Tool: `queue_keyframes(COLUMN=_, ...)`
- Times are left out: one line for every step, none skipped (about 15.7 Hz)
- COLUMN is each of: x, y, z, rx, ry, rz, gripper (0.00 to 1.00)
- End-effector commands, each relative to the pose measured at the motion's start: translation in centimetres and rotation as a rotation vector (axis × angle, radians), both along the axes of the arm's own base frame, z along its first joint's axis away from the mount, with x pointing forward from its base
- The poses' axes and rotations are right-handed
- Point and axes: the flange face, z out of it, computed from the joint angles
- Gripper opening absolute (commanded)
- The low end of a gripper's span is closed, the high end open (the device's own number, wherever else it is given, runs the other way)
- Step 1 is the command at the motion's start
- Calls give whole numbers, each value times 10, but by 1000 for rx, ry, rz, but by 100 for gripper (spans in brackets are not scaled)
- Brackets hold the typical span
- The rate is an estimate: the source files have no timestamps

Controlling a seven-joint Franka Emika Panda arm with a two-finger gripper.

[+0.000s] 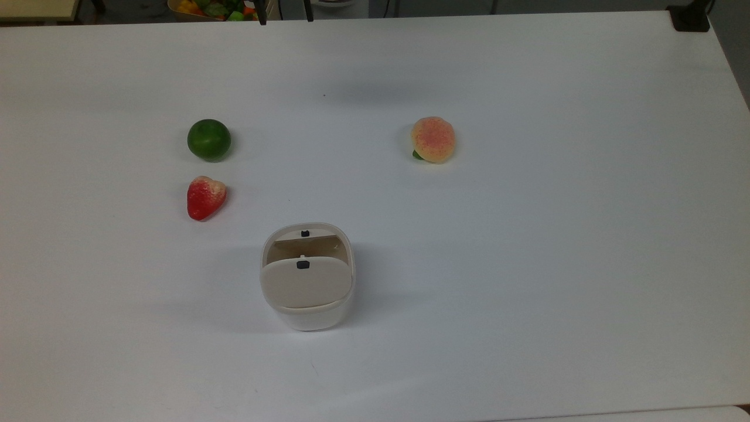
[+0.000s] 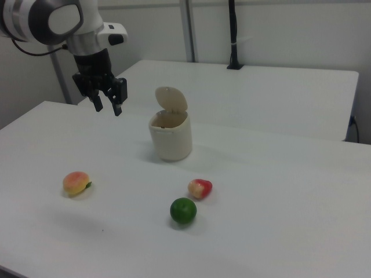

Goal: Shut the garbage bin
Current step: 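Move the gripper over the open lid of the cream bin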

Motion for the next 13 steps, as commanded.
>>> queue_keyframes(x=3, y=-1, z=2, rx=6, ry=-49, rz=19, gripper=30)
queue_keyframes(x=4, y=-1, z=3, rx=16, ry=-55, rz=18, gripper=23)
queue_keyframes(x=6, y=0, z=0, rx=23, ry=-52, rz=17, gripper=16)
queue_keyframes(x=6, y=-1, z=0, rx=28, ry=-54, rz=15, gripper=15)
queue_keyframes(x=7, y=-1, z=2, rx=34, ry=-66, rz=12, gripper=11)
queue_keyframes(x=9, y=-3, z=3, rx=38, ry=-81, rz=5, gripper=8)
queue_keyframes(x=11, y=-3, z=4, rx=43, ry=-98, rz=4, gripper=6)
queue_keyframes(x=16, y=-3, z=1, rx=44, ry=-115, rz=1, gripper=5)
queue_keyframes(x=20, y=-4, z=2, rx=43, ry=-141, rz=-5, gripper=3)
queue_keyframes(x=23, y=-4, z=3, rx=43, ry=-163, rz=-7, gripper=0)
queue_keyframes(x=26, y=-4, z=5, rx=45, ry=-188, rz=-10, gripper=0)
queue_keyframes(x=30, y=-4, z=8, rx=53, ry=-220, rz=-17, gripper=0)
queue_keyframes(x=33, y=-4, z=12, rx=63, ry=-259, rz=-31, gripper=0)
